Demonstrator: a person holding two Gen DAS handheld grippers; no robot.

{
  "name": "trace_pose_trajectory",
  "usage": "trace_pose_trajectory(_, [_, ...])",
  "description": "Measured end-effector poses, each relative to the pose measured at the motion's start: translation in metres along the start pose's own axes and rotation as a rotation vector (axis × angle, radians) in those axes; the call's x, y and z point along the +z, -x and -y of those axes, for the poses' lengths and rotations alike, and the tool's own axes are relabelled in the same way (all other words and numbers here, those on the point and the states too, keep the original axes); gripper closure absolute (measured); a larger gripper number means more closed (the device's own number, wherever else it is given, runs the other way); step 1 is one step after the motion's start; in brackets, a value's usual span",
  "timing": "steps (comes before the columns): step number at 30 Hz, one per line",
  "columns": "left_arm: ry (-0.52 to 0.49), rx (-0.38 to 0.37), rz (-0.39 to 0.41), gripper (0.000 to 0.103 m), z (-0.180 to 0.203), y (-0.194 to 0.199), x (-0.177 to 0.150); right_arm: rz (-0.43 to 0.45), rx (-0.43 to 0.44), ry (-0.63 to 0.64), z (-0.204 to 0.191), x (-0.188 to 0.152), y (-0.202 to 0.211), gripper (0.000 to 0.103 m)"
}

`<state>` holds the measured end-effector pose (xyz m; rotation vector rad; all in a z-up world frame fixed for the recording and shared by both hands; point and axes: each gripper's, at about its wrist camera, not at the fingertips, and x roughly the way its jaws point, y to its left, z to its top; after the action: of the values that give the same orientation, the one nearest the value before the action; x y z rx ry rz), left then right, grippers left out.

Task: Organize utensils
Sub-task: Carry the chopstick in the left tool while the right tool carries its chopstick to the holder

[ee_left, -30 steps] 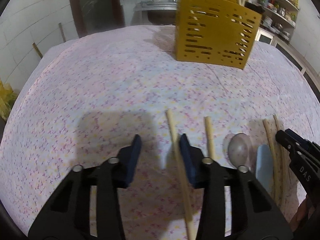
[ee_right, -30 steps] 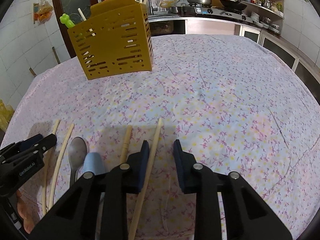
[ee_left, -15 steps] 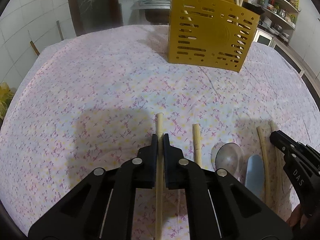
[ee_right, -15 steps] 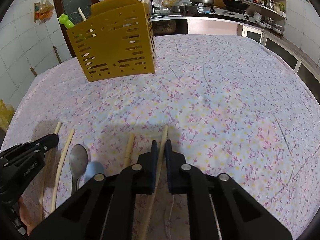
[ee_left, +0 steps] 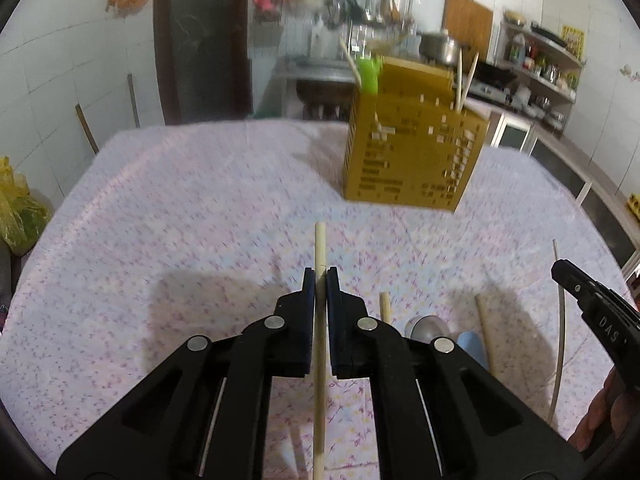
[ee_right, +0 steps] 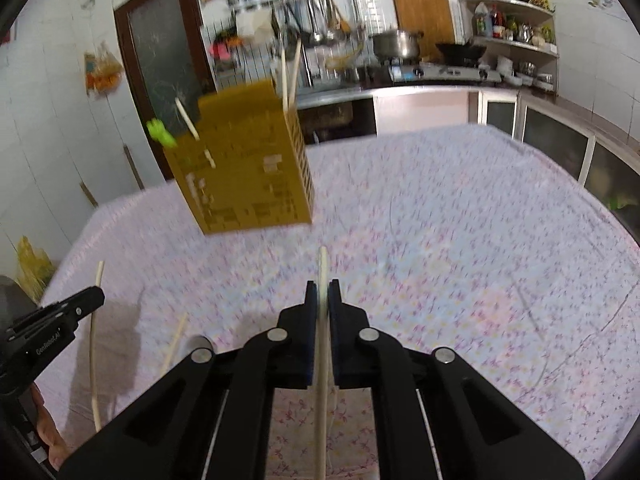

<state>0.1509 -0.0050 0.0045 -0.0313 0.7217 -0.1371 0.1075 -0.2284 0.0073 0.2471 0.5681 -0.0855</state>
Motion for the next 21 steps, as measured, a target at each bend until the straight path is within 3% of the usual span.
trace_pose_trajectory(7, [0.033,-0.006,0.122,0.099,-0.014,0.041,0.000,0.129,0.016,0.008,0.005,0.006,0.036,0.097])
trace_pose_trajectory(21, [0.016,0.012,0.287,0.098,-0.017,0.085,-0.028,0.327,0.033,0.073,-0.006,-0.006,0.089,0.097])
